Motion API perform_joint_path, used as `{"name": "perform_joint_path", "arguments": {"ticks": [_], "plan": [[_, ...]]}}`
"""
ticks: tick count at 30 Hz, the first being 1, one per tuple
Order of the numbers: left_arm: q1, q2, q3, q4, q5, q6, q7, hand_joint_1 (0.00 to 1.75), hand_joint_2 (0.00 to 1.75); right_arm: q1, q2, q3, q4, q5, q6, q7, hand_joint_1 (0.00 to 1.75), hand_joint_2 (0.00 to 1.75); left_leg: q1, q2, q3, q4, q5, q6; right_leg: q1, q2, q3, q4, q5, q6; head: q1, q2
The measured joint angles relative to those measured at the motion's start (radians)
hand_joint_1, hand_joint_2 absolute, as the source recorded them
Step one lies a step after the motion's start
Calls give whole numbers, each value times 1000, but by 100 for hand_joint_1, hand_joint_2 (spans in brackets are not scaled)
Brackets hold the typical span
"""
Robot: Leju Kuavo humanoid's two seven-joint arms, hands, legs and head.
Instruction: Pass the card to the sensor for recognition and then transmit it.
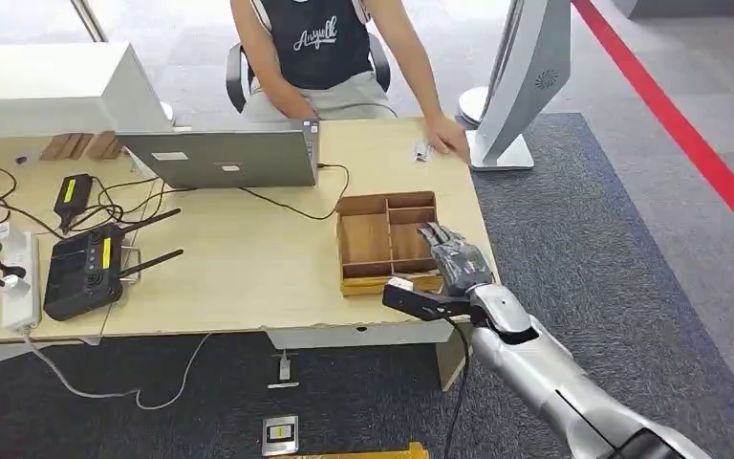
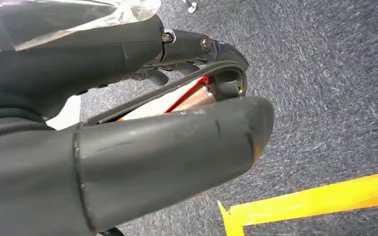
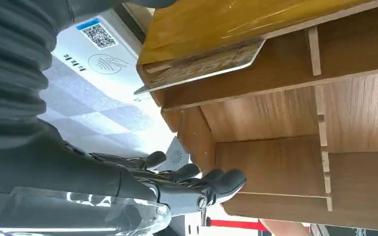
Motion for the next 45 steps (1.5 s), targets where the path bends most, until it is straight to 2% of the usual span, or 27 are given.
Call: {"name": "perform_joint_path", "arguments": {"ticks": [8, 11, 18, 45], "plan": [[0, 0, -6, 0, 8, 2, 4, 0, 0, 0, 8, 7, 2, -14, -27, -18, 0, 175, 0, 0, 0, 0, 0, 0, 0, 0, 0, 0, 0, 0, 0, 0], [0, 0, -9, 0, 5, 2, 1, 0, 0, 9, 11, 10, 0, -13, -31, -6, 0, 175, 0, 0, 0, 0, 0, 0, 0, 0, 0, 0, 0, 0, 0, 0], [0, 0, -28, 0, 4, 3, -3, 0, 0, 63, 10, 10, -50, 8, -24, 10, 0, 175, 0, 0, 0, 0, 0, 0, 0, 0, 0, 0, 0, 0, 0, 0], [0, 4, -59, 0, 10, 3, -12, 0, 0, 113, -24, 4, -173, 43, 19, 32, 0, 175, 0, 0, 0, 0, 0, 0, 0, 0, 0, 0, 0, 0, 0, 0]]}}
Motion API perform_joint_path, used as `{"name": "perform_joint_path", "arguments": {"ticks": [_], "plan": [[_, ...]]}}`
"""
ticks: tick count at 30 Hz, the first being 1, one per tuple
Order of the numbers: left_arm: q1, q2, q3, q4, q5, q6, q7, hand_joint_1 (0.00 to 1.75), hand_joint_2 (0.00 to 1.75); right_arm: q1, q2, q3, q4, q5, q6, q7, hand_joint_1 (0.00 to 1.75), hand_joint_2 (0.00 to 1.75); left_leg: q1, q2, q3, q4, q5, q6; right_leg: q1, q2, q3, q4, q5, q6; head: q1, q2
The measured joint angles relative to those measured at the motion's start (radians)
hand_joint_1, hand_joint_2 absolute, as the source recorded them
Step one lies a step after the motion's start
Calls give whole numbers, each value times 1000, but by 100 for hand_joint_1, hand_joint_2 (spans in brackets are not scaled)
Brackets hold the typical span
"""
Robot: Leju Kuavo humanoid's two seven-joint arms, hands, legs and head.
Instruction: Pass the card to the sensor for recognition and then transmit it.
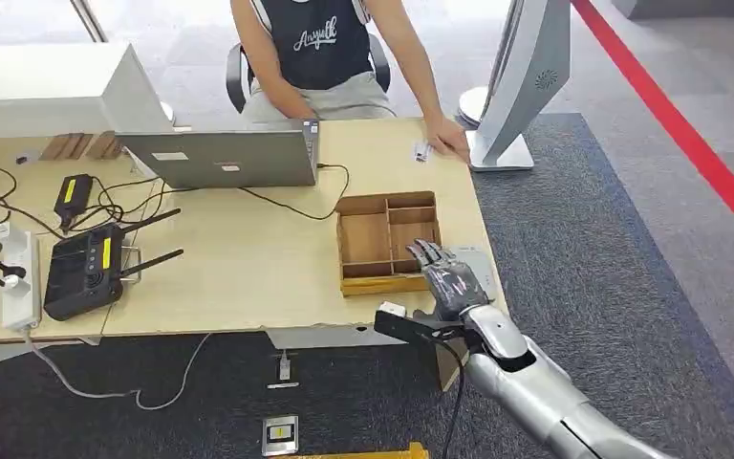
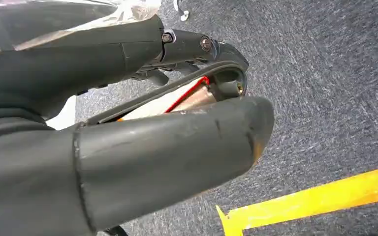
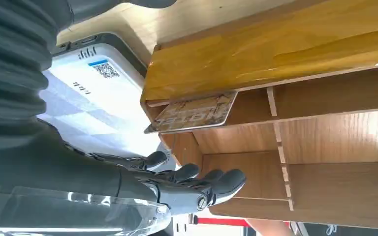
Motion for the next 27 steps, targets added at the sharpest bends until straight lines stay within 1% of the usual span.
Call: {"name": "perform_joint_path", "arguments": {"ticks": [7, 14, 21, 27], "plan": [[0, 1, -6, 0, 7, 0, 5, 0, 0, 3, 0, -4, -7, 8, 8, -1, 0, 175, 0, 0, 0, 0, 0, 0, 0, 0, 0, 0, 0, 0, 0, 0], [0, 1, -16, 0, 22, 5, 4, 0, 0, -3, 8, -5, -4, 22, -3, -8, 0, 175, 0, 0, 0, 0, 0, 0, 0, 0, 0, 0, 0, 0, 0, 0], [0, 1, -23, 0, 31, 5, 11, 0, 0, -47, 29, -4, 50, 33, -38, -23, 0, 175, 0, 0, 0, 0, 0, 0, 0, 0, 0, 0, 0, 0, 0, 0], [0, 1, -25, 0, 32, 5, 10, 0, 0, -64, 47, -4, 89, 34, -45, -29, 0, 175, 0, 0, 0, 0, 0, 0, 0, 0, 0, 0, 0, 0, 0, 0]]}}
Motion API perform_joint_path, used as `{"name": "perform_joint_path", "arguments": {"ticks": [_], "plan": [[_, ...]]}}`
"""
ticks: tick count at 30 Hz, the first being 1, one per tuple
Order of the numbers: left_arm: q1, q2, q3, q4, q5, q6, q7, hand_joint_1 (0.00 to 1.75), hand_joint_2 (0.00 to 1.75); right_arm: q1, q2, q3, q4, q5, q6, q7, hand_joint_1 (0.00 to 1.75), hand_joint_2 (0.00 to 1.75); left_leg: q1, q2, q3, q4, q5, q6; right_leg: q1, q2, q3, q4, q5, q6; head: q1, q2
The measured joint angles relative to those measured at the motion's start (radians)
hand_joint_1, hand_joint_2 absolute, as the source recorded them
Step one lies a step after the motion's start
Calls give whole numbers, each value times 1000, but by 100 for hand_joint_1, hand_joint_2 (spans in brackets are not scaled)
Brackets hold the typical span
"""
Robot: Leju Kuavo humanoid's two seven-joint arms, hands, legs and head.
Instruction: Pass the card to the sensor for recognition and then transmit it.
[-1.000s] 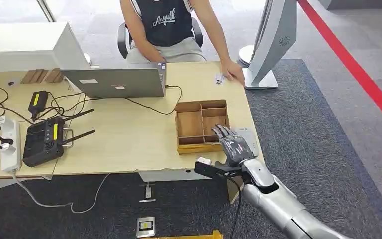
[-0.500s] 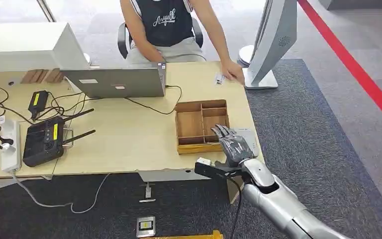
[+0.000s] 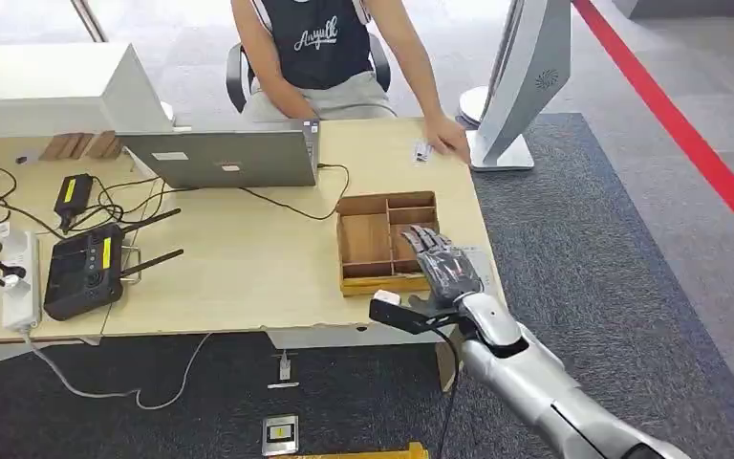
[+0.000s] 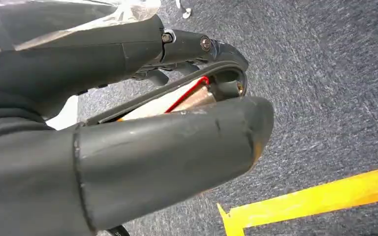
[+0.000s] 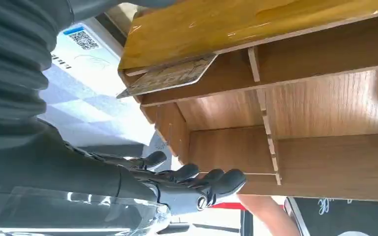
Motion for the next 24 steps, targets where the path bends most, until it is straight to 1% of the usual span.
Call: {"name": "perform_joint_path", "arguments": {"ticks": [8, 24], "plan": [[0, 0, -14, 0, 12, 7, 0, 0, 0, -24, 15, 0, 44, -8, -12, -15, 0, 175, 0, 0, 0, 0, 0, 0, 0, 0, 0, 0, 0, 0, 0, 0], [0, 0, -22, 0, 31, 11, 3, 0, 0, -41, 37, 3, 100, -21, -11, -30, 0, 175, 0, 0, 0, 0, 0, 0, 0, 0, 0, 0, 0, 0, 0, 0]]}}
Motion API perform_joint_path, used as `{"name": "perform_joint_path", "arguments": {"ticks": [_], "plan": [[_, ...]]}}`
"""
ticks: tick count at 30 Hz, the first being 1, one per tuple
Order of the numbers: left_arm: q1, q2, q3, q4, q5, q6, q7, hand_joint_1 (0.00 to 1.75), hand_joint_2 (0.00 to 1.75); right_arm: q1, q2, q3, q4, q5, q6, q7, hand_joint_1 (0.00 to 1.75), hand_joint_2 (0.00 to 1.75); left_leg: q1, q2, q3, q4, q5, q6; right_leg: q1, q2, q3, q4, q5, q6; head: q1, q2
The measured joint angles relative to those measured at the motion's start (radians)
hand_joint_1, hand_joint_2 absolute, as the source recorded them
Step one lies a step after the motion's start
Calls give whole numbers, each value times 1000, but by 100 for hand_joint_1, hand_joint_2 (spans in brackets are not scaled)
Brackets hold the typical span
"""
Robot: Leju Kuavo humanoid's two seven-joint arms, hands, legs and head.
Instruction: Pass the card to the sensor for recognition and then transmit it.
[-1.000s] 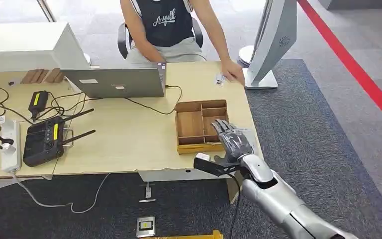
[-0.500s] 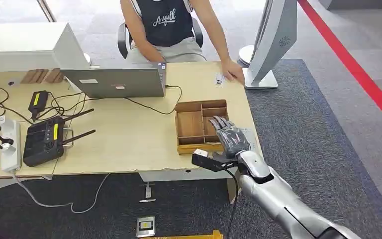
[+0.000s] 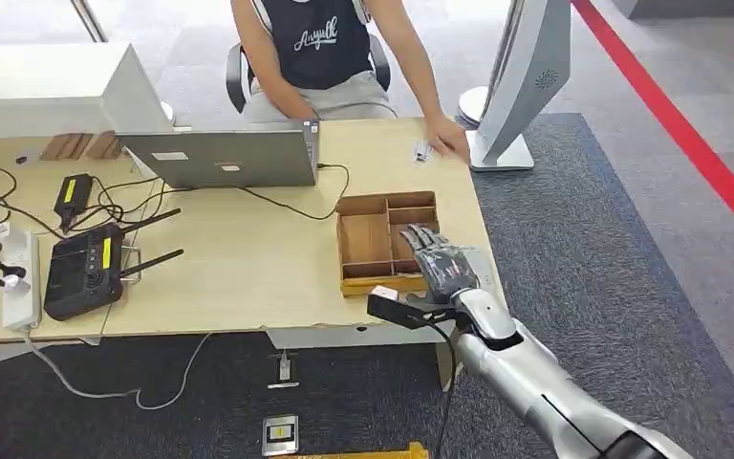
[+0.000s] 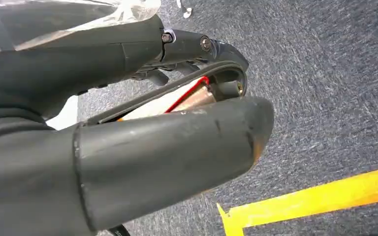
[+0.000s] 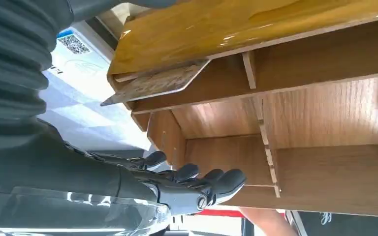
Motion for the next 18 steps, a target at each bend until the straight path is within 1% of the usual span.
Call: {"name": "perform_joint_path", "arguments": {"ticks": [9, 10, 11, 12, 18], "plan": [[0, 0, -2, 0, 2, 1, -2, 0, 0, -3, 3, 3, 19, -11, 0, 8, 2, 175, 0, 0, 0, 0, 0, 0, 0, 0, 0, 0, 0, 0, 0, 0], [0, 0, -3, 0, 3, 1, -3, 0, 0, -3, 2, 3, 20, -15, 1, 10, 40, 175, 0, 0, 0, 0, 0, 0, 0, 0, 0, 0, 0, 0, 0, 0], [0, 0, -3, 0, 3, 2, -3, 0, 0, -3, 1, 3, 20, -18, 2, 13, 166, 175, 0, 0, 0, 0, 0, 0, 0, 0, 0, 0, 0, 0, 0, 0], [0, 0, -4, 0, 5, 2, -3, 0, 0, -3, 0, 3, 20, -22, 2, 16, 175, 175, 0, 0, 0, 0, 0, 0, 0, 0, 0, 0, 0, 0, 0, 0], [0, 0, -17, 0, 12, 6, -7, 0, 0, -3, -2, 0, 20, -42, 3, 17, 175, 175, 0, 0, 0, 0, 0, 0, 0, 0, 0, 0, 0, 0, 0, 0]]}}
